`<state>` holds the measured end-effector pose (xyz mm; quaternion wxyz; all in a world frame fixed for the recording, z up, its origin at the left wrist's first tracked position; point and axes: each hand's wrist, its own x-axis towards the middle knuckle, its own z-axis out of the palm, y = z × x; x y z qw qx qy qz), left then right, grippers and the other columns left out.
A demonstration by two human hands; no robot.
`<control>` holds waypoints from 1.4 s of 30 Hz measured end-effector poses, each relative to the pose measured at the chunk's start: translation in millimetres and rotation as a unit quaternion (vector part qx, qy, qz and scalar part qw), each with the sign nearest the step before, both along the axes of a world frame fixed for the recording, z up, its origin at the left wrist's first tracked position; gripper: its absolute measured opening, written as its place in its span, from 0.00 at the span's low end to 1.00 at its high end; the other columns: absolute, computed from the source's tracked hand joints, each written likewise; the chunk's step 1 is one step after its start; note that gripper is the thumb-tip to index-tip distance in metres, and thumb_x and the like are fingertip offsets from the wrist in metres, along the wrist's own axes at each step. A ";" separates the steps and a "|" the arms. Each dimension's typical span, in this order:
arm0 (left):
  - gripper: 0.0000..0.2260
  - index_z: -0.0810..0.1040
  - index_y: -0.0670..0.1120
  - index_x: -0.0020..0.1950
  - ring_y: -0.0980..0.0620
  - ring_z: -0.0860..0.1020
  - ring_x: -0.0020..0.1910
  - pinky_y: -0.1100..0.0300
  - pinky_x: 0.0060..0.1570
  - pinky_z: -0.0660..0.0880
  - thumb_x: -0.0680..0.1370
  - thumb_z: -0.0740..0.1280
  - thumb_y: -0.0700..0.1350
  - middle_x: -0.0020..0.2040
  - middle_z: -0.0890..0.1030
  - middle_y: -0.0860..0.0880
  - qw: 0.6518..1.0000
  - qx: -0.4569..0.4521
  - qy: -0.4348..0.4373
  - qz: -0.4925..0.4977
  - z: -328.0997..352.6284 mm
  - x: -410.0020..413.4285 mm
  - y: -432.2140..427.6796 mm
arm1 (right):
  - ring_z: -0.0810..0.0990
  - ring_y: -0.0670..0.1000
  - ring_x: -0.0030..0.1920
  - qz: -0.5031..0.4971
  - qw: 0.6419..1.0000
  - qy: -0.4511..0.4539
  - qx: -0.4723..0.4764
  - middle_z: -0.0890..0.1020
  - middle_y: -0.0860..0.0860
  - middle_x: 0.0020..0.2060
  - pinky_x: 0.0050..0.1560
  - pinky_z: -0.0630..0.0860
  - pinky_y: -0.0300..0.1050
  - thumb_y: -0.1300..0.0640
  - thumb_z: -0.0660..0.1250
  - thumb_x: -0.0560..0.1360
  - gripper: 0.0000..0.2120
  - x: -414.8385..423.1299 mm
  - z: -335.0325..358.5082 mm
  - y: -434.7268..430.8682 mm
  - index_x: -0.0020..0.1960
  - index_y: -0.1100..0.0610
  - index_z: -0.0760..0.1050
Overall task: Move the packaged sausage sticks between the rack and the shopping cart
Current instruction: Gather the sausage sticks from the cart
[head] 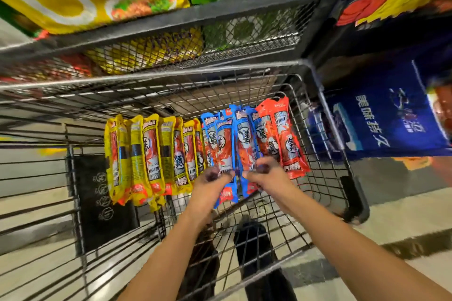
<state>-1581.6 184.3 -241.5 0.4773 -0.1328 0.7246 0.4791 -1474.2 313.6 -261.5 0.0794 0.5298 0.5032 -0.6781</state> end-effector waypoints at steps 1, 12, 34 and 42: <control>0.15 0.75 0.45 0.53 0.50 0.80 0.43 0.57 0.46 0.77 0.71 0.77 0.45 0.49 0.81 0.45 1.000 0.003 0.026 -0.014 15.6 0.0 -5.1 | 0.78 0.51 0.45 -0.006 1.000 0.018 -0.002 0.78 0.54 0.48 0.39 0.75 0.42 0.56 0.79 0.67 0.22 6.4 11.6 -2.8 0.56 0.51 0.72; 0.11 0.71 0.52 0.56 0.57 0.67 0.20 0.68 0.18 0.65 0.78 0.69 0.42 0.31 0.74 0.48 0.979 0.067 0.059 -0.181 188.4 18.2 -50.9 | 0.76 0.42 0.29 -0.220 0.972 0.070 0.044 0.81 0.48 0.38 0.32 0.75 0.40 0.66 0.71 0.73 0.11 86.0 189.9 -76.5 0.51 0.53 0.78; 0.09 0.72 0.54 0.58 0.57 0.74 0.24 0.61 0.25 0.70 0.79 0.66 0.52 0.41 0.80 0.45 0.797 0.114 0.054 -0.591 285.0 310.2 46.4 | 0.79 0.55 0.39 -0.676 0.733 0.009 0.072 0.85 0.55 0.43 0.38 0.73 0.49 0.58 0.69 0.76 0.11 398.8 298.3 -176.5 0.58 0.53 0.78; 0.10 0.74 0.48 0.57 0.56 0.73 0.21 0.64 0.19 0.67 0.79 0.66 0.50 0.35 0.78 0.46 0.783 0.129 0.063 -0.605 296.4 469.2 124.1 | 0.78 0.47 0.30 -0.672 0.735 0.013 0.087 0.83 0.54 0.42 0.29 0.72 0.42 0.57 0.70 0.76 0.13 548.4 318.2 -109.9 0.60 0.55 0.77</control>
